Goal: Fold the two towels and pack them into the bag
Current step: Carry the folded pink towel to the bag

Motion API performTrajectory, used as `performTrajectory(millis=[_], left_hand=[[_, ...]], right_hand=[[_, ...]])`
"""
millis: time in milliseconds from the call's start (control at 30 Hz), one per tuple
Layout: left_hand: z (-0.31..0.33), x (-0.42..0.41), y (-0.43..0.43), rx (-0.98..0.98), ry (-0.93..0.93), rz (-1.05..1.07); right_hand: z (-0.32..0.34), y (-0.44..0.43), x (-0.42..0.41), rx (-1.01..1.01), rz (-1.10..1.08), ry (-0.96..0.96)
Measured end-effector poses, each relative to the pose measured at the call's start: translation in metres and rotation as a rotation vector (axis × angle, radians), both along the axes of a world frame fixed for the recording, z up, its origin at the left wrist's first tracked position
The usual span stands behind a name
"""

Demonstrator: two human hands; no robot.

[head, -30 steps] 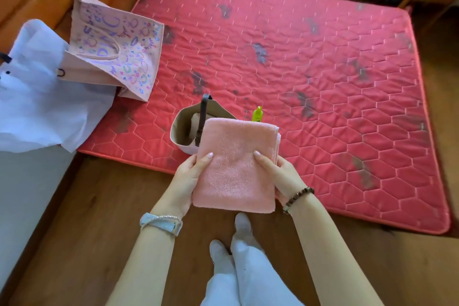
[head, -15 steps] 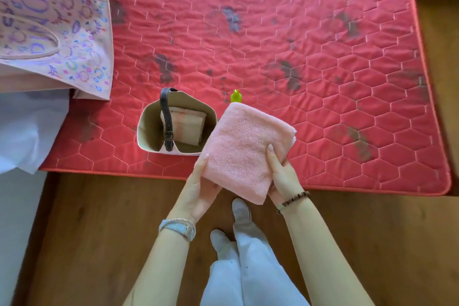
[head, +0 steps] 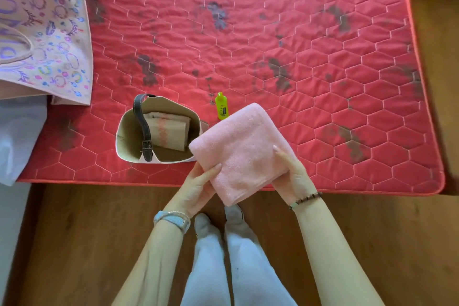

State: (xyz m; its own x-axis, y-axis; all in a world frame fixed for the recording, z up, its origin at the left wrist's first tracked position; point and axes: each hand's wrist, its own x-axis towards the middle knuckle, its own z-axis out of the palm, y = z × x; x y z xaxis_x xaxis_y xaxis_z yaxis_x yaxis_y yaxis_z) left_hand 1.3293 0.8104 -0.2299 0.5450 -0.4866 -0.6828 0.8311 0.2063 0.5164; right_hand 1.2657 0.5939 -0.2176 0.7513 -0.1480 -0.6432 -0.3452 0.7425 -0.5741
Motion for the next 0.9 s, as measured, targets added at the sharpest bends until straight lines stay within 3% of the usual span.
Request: performTrajectory(millis=[333, 533, 900], left_hand=[[0.017, 0.028, 0.006, 0.065, -0.151, -0.118], [0.017, 0.030, 0.005, 0.192, -0.220, -0.081], [0.001, 0.025, 0.028, 0.248, -0.203, 0.087]], right_hand=[[0.028, -0.020, 0.004, -0.261, 0.312, 0.041], [0.022, 0.000, 0.009, -0.364, 0.318, 0.101], [0.021, 0.013, 0.032, -0.394, 0.333, 0.022]])
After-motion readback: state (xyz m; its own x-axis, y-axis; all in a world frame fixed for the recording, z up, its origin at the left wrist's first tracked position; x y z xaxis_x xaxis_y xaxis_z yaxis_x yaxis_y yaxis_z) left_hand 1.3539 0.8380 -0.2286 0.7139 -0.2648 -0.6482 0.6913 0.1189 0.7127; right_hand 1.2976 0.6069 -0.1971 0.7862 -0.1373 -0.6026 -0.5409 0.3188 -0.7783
